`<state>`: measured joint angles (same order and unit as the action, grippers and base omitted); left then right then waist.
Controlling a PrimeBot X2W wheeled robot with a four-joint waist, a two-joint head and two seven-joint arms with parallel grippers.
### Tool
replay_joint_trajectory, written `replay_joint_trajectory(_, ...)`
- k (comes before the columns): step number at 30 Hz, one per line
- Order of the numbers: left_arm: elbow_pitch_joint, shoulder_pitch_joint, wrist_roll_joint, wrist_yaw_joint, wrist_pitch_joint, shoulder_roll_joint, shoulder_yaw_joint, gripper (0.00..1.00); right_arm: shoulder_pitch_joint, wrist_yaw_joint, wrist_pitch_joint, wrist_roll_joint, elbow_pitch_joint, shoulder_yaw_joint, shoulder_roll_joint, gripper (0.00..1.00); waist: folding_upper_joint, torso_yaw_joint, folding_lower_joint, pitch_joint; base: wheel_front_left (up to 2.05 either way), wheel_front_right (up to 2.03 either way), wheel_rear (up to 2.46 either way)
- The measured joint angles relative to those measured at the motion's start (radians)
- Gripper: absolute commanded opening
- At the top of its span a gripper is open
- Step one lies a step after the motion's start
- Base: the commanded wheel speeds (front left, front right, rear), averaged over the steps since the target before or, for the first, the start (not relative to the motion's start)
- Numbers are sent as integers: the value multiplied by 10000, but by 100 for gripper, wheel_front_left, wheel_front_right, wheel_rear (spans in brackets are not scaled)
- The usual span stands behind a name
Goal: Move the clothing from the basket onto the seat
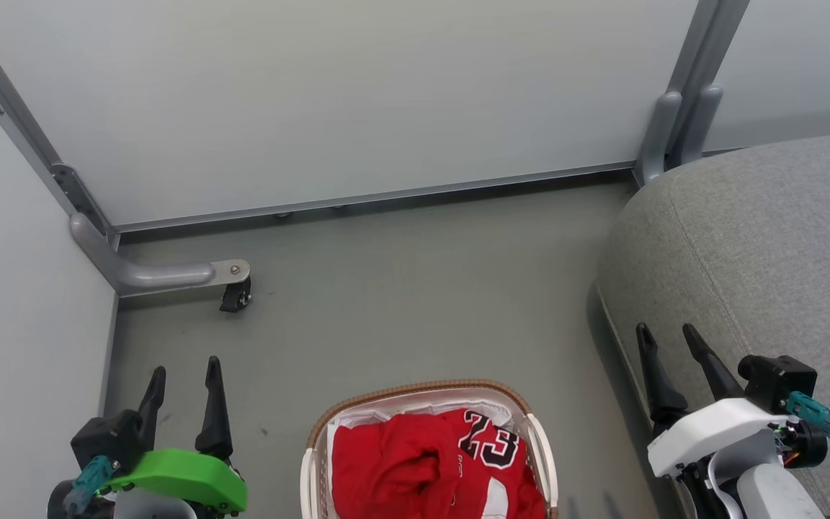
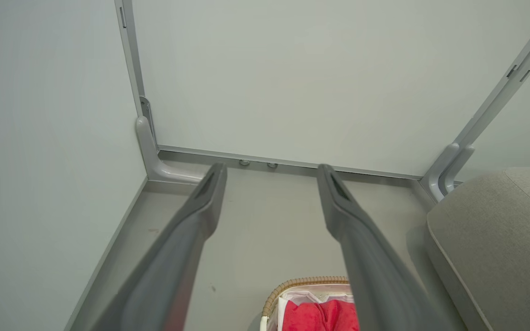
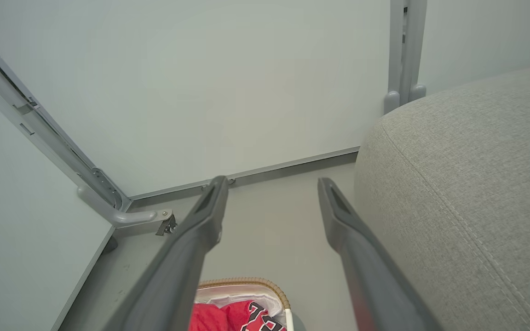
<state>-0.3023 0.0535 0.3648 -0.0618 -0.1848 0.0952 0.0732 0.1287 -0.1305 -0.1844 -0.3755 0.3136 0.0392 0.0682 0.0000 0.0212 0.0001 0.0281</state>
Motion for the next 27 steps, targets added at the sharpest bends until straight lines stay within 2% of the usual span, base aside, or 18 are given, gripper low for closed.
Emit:
replay_joint_trajectory(16, 52, -92, -1141, -439, -324, -334, -596, 100, -37, 0, -332, 1325, 117, -244, -171, 100, 0, 65, 0, 121, 0, 0, 0)
replay_joint_trajectory(27, 17, -228, -1833, -587, -541, -437, -727, 100, -69, 0, -552, 2222, 240, -192, -192, 100, 0, 44, 0, 248, 0, 0, 0)
